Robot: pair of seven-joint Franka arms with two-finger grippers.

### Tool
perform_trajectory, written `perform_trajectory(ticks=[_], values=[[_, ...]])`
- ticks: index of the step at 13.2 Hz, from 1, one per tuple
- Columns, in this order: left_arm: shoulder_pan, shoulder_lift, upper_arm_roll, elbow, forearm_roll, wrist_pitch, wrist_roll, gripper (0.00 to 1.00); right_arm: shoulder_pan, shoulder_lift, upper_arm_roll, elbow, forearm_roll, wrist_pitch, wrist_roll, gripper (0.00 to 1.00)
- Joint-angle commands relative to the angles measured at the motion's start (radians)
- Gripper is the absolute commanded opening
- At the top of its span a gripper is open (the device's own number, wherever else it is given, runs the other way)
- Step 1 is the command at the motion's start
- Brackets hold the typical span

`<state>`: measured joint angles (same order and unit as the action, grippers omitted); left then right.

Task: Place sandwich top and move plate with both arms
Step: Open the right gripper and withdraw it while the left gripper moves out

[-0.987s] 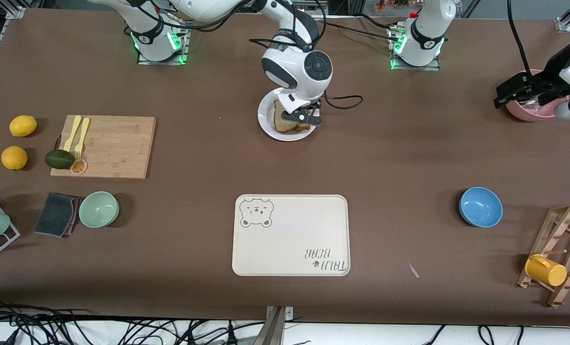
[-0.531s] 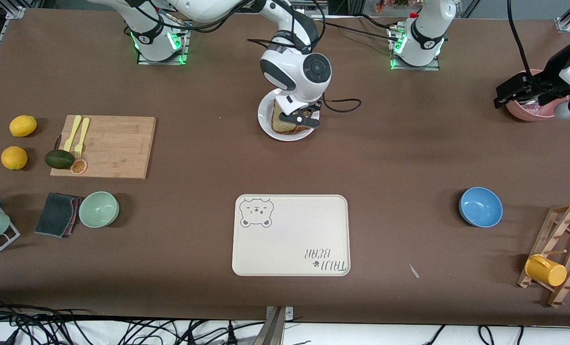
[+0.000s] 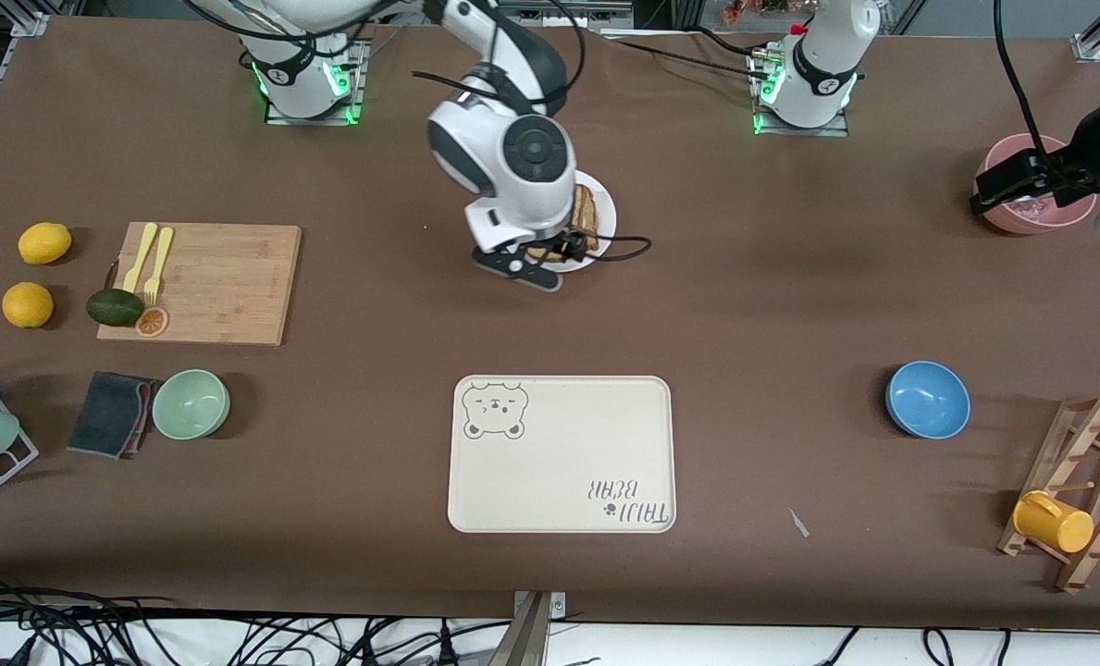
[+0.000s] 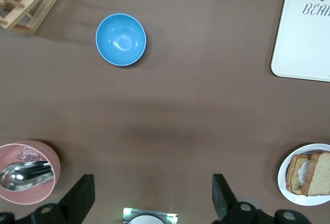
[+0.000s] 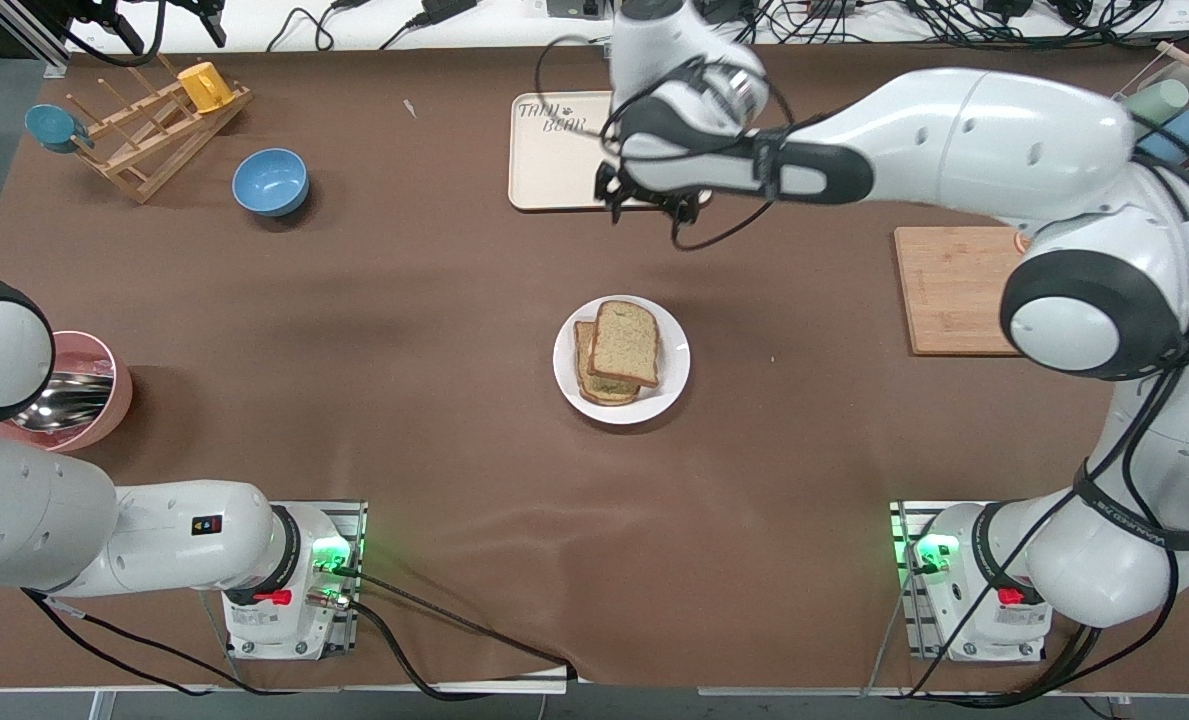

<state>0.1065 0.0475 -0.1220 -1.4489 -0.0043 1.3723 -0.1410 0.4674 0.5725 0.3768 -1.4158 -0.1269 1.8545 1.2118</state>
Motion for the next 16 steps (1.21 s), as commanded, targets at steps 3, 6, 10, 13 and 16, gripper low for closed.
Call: perform_trajectory(ticks=[3,6,10,13,16], values=[[0.013,0.009,-0.005,0.015,-0.014,-0.015,-0.026,1.00,-0.127,-0.131,-0.073,-0.031,0.023,-0.037,-0.202,1.00],[0.022,0.021,-0.004,0.016,-0.003,-0.015,-0.083,1.00,-0.138,-0.160,-0.137,-0.029,0.036,-0.044,-0.256,1.00],[0.025,0.069,-0.004,0.019,-0.008,-0.006,-0.092,1.00,-0.202,-0.241,-0.255,-0.029,0.125,-0.164,-0.545,1.00],[0.025,0.112,-0.004,0.019,-0.008,0.014,-0.092,1.00,-0.308,-0.281,-0.251,-0.034,0.148,-0.244,-0.682,1.00],[0.027,0.137,-0.005,0.016,-0.017,0.069,-0.138,1.00,-0.375,-0.339,-0.254,-0.049,0.148,-0.337,-0.751,1.00]])
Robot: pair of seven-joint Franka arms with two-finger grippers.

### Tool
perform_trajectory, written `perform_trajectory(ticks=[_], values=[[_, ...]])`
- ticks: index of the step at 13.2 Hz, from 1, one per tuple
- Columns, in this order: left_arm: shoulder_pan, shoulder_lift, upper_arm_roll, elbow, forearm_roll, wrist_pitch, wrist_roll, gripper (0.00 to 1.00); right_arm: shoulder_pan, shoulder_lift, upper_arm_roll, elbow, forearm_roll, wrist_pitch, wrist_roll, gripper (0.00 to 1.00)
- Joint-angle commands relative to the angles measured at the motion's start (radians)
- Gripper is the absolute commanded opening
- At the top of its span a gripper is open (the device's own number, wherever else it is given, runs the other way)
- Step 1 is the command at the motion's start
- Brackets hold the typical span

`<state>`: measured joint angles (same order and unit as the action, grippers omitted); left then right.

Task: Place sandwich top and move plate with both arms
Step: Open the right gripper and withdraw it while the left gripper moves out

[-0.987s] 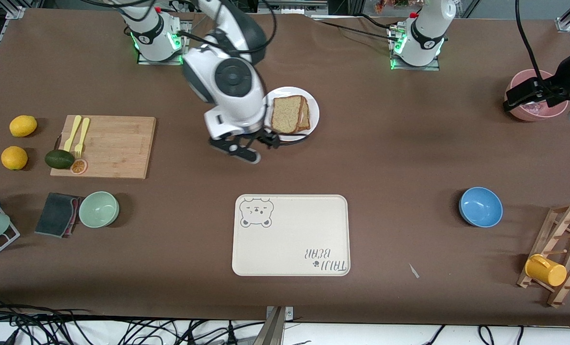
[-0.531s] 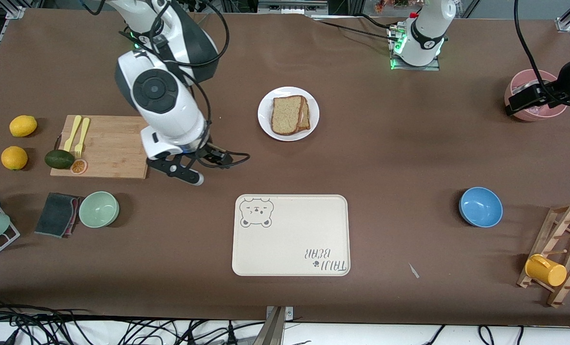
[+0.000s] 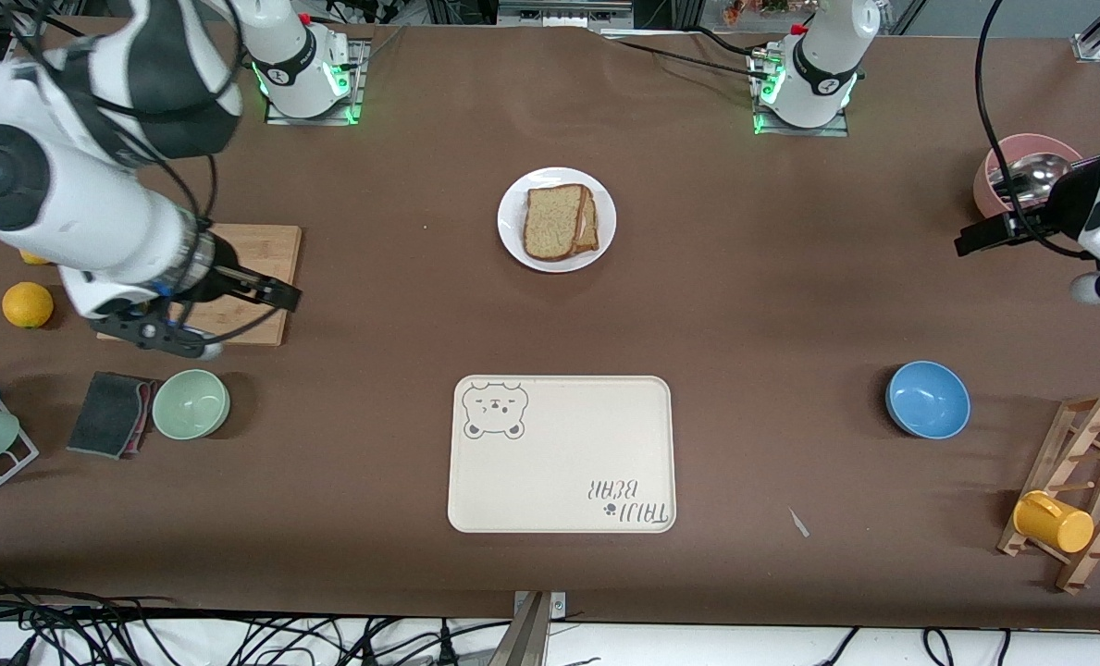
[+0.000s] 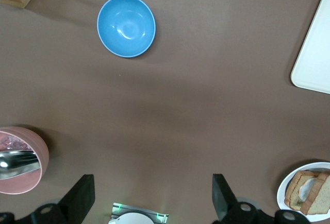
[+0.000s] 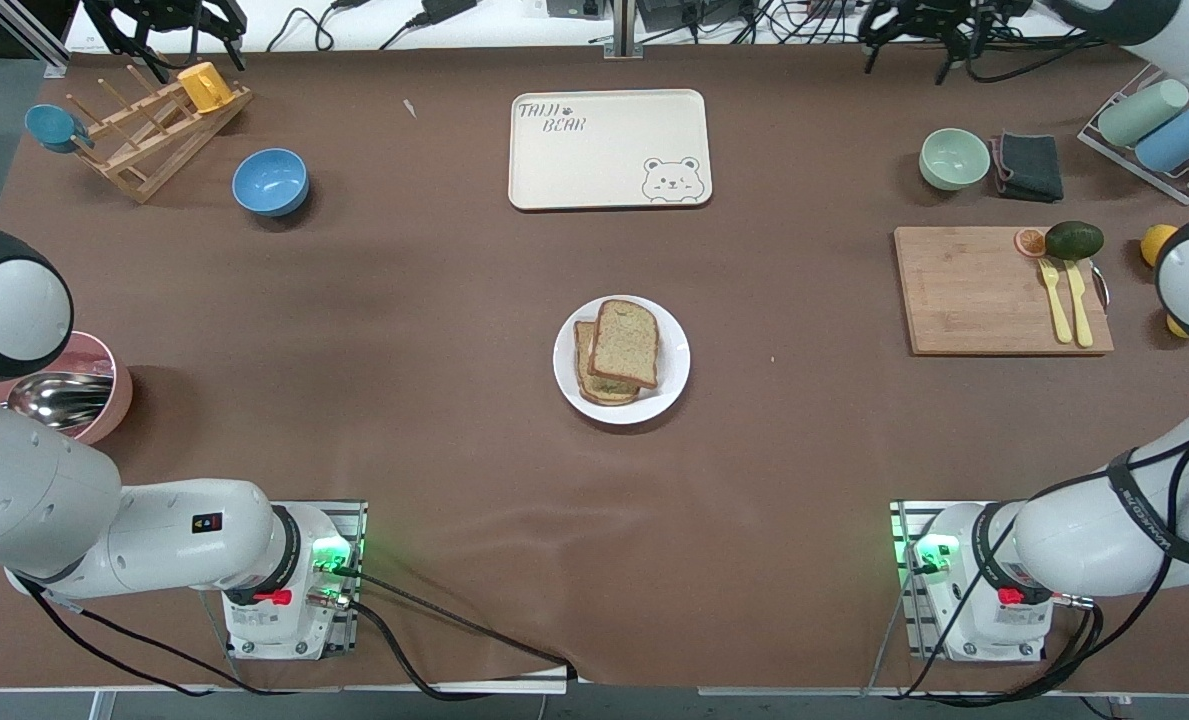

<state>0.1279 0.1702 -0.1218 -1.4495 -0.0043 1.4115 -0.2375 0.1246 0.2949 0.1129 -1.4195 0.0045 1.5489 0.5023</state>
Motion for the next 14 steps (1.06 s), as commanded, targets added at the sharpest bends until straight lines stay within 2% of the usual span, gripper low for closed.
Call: perform_trajectory(ticks=[1,4,6,7,9,11,12,14], values=[[0.006,0.014,-0.005,0.014,-0.017,0.047,-0.066,1.00,-0.051,-0.100,0.010,-0.076,0.006,-0.032,-0.092,1.00],[-0.007,0.026,-0.013,0.011,-0.020,0.064,-0.124,1.00,-0.126,-0.140,0.007,-0.105,-0.006,-0.049,-0.336,1.00],[0.004,0.028,-0.021,-0.023,-0.104,0.137,-0.146,1.00,-0.160,-0.177,0.007,-0.127,-0.006,-0.055,-0.387,1.00],[0.004,0.034,-0.021,-0.034,-0.147,0.167,-0.154,1.00,-0.163,-0.222,0.005,-0.180,-0.011,-0.035,-0.392,1.00],[0.002,0.023,-0.030,-0.148,-0.166,0.261,-0.152,1.00,-0.164,-0.322,0.004,-0.324,-0.011,0.070,-0.407,1.00],[0.006,0.003,-0.055,-0.311,-0.257,0.447,-0.151,1.00,-0.164,-0.332,0.001,-0.334,-0.014,0.076,-0.418,1.00],[0.004,0.003,-0.055,-0.363,-0.301,0.519,-0.151,1.00,-0.163,-0.332,-0.012,-0.331,-0.014,0.082,-0.418,1.00],[0.001,0.012,-0.062,-0.394,-0.335,0.579,-0.138,1.00,-0.161,-0.329,-0.019,-0.311,-0.020,0.111,-0.418,1.00]])
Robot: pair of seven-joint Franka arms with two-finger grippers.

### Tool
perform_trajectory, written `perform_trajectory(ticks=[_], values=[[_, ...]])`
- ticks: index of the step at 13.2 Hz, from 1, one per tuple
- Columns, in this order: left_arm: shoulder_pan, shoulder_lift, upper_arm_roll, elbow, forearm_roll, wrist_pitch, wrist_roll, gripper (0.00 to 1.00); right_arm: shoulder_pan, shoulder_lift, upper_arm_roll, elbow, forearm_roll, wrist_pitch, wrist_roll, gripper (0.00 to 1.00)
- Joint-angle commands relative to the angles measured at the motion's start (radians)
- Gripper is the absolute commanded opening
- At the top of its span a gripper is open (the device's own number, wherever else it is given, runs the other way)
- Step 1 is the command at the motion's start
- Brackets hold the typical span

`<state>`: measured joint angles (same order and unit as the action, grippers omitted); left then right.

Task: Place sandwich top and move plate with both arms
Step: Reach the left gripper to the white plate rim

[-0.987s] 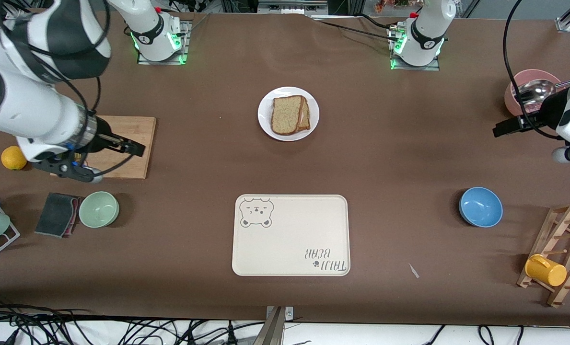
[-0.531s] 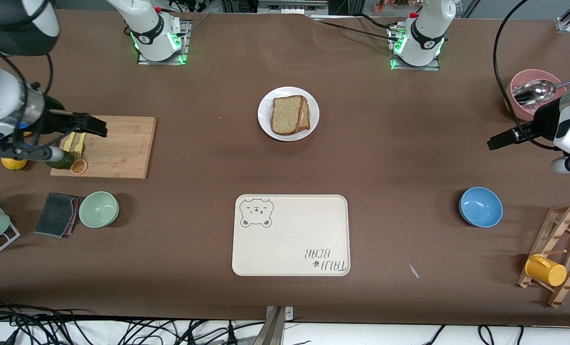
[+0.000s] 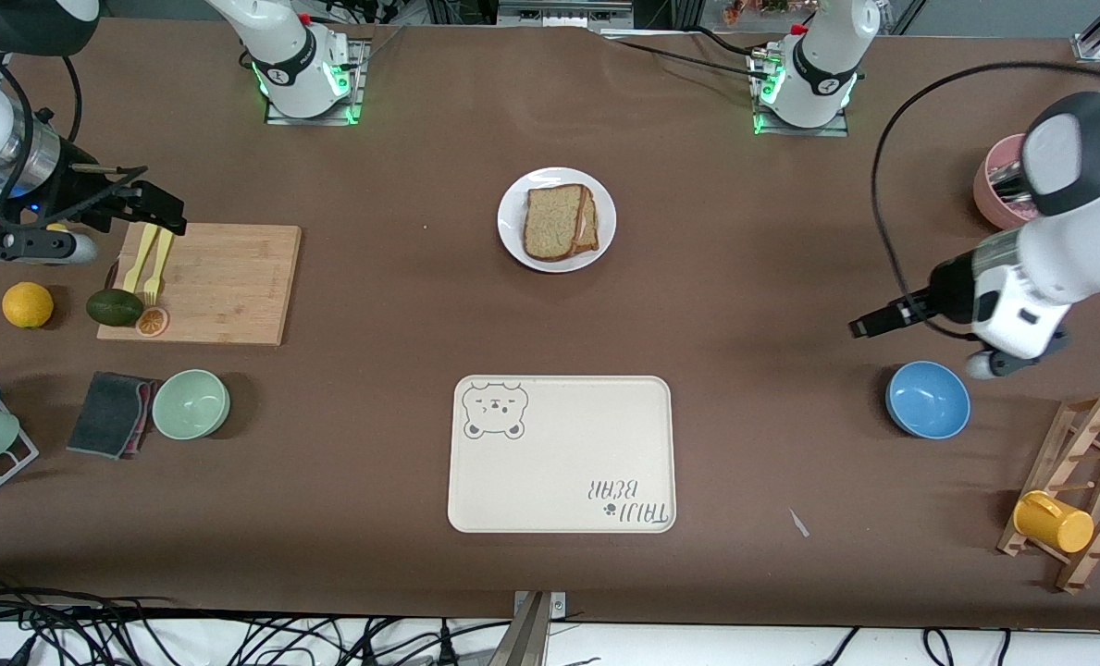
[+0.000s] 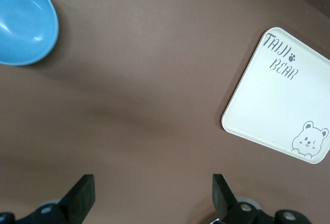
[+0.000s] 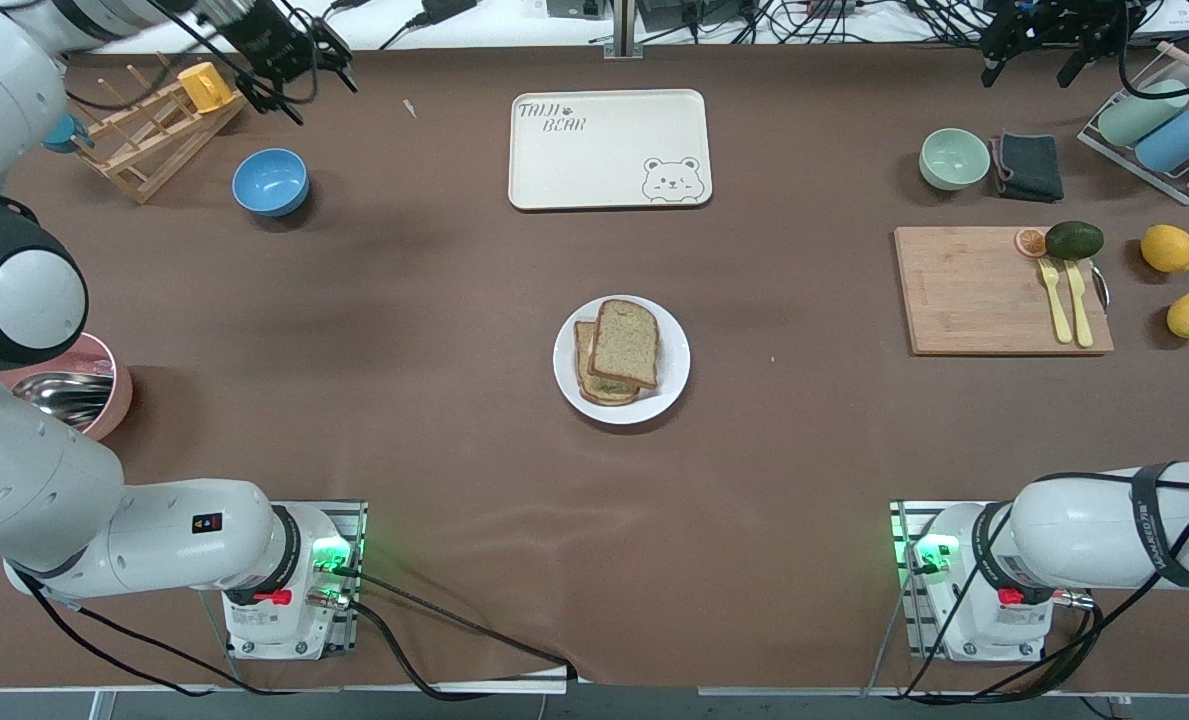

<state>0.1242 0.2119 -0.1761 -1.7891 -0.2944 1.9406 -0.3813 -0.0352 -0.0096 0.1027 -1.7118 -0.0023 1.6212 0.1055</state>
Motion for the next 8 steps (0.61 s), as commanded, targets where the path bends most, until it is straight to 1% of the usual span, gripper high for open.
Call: perform_trajectory(ticks=[1,2,3,4,5,7,8], values=[[-0.003,-0.017,-0.008,-0.059,-0.080,0.070,0.009,1.00,-0.003,-0.017,-0.014,0.000,-0.012,0.046,-0.021,1.00],[-0.003,-0.017,-0.012,-0.103,-0.128,0.119,0.010,1.00,-0.008,0.003,-0.018,0.030,-0.005,0.043,-0.023,1.00],[-0.005,-0.017,-0.037,-0.148,-0.181,0.197,0.012,1.00,-0.008,0.026,-0.035,0.073,0.001,0.030,-0.026,1.00],[-0.005,-0.014,-0.063,-0.186,-0.205,0.252,0.021,1.00,-0.009,0.036,-0.040,0.089,0.001,0.007,-0.026,1.00],[-0.006,-0.006,-0.084,-0.219,-0.216,0.285,0.022,1.00,-0.008,0.037,-0.038,0.093,0.001,-0.003,-0.026,1.00],[-0.014,0.026,-0.120,-0.243,-0.245,0.311,0.027,1.00,-0.006,0.028,-0.032,0.093,0.001,-0.004,-0.023,1.00],[-0.030,0.046,-0.120,-0.243,-0.314,0.313,0.074,1.00,-0.006,0.028,-0.032,0.092,-0.004,-0.006,-0.023,1.00]])
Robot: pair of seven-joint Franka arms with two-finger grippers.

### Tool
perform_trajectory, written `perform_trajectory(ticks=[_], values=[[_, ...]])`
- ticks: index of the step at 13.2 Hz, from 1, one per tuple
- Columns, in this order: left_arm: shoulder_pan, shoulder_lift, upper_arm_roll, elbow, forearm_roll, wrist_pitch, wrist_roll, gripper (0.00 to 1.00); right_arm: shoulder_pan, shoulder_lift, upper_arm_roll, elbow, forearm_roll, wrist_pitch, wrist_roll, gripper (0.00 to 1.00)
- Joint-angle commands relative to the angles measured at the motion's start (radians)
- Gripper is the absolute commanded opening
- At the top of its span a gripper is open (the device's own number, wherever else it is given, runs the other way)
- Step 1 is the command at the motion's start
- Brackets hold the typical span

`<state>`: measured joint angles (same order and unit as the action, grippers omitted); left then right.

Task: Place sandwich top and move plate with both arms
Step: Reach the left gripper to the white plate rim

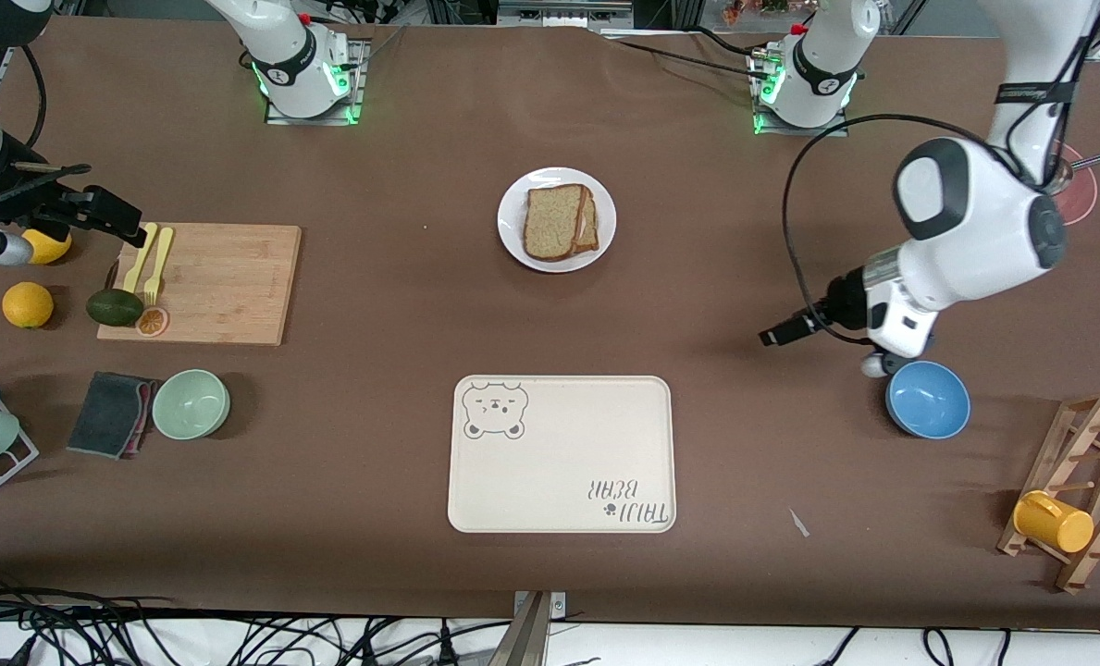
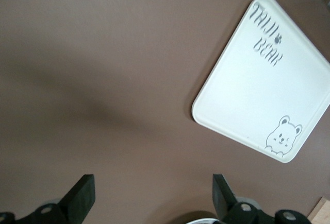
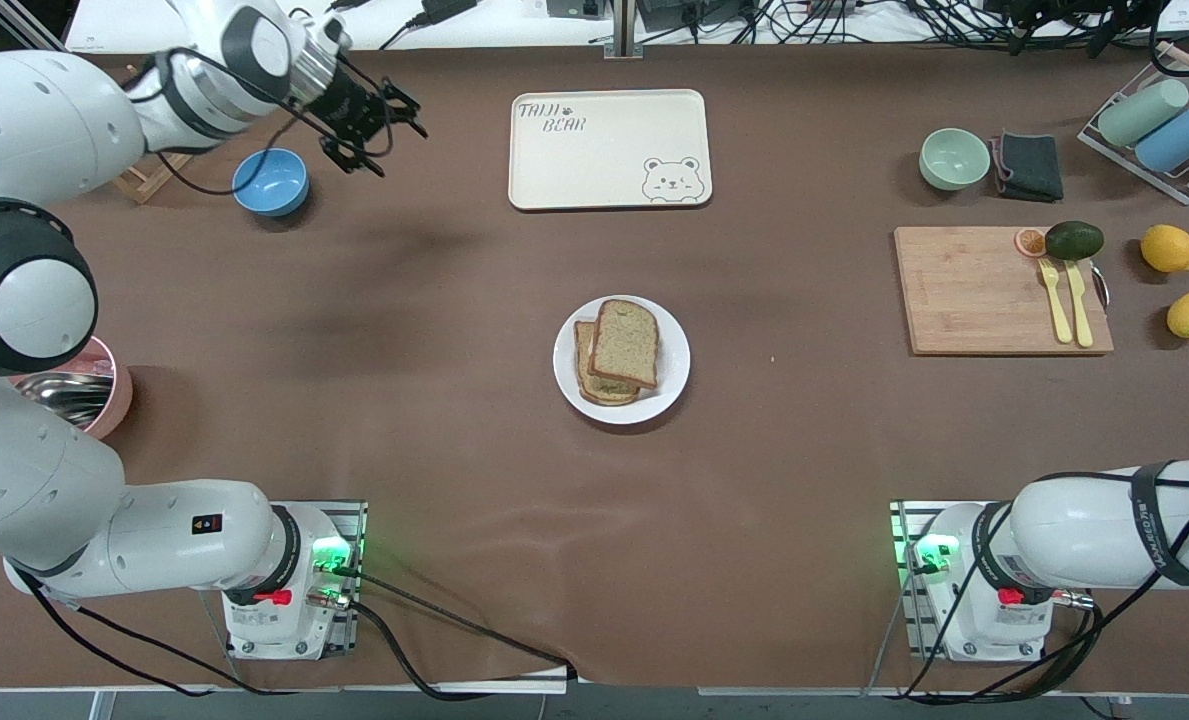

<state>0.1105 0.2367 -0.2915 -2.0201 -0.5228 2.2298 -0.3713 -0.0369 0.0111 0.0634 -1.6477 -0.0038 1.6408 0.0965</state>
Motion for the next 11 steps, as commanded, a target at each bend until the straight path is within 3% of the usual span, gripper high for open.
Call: perform_trajectory(ticks=[1,3,6,11], values=[[-0.023,0.041,-0.005,-0.014,-0.177,0.024,0.146,1.00,-0.005,0.006,0.007,0.020,-0.001,-0.036,-0.008,1.00],[-0.025,0.076,-0.005,-0.012,-0.290,0.015,0.294,1.00,-0.005,0.004,0.007,0.020,-0.012,-0.068,0.002,1.00],[-0.044,0.121,-0.005,-0.017,-0.319,0.002,0.443,1.00,-0.005,0.003,0.004,0.020,-0.015,-0.076,0.000,1.00],[-0.032,0.121,0.003,-0.051,-0.342,-0.234,0.650,1.00,-0.005,0.004,-0.004,0.019,-0.036,-0.070,-0.009,1.00]])
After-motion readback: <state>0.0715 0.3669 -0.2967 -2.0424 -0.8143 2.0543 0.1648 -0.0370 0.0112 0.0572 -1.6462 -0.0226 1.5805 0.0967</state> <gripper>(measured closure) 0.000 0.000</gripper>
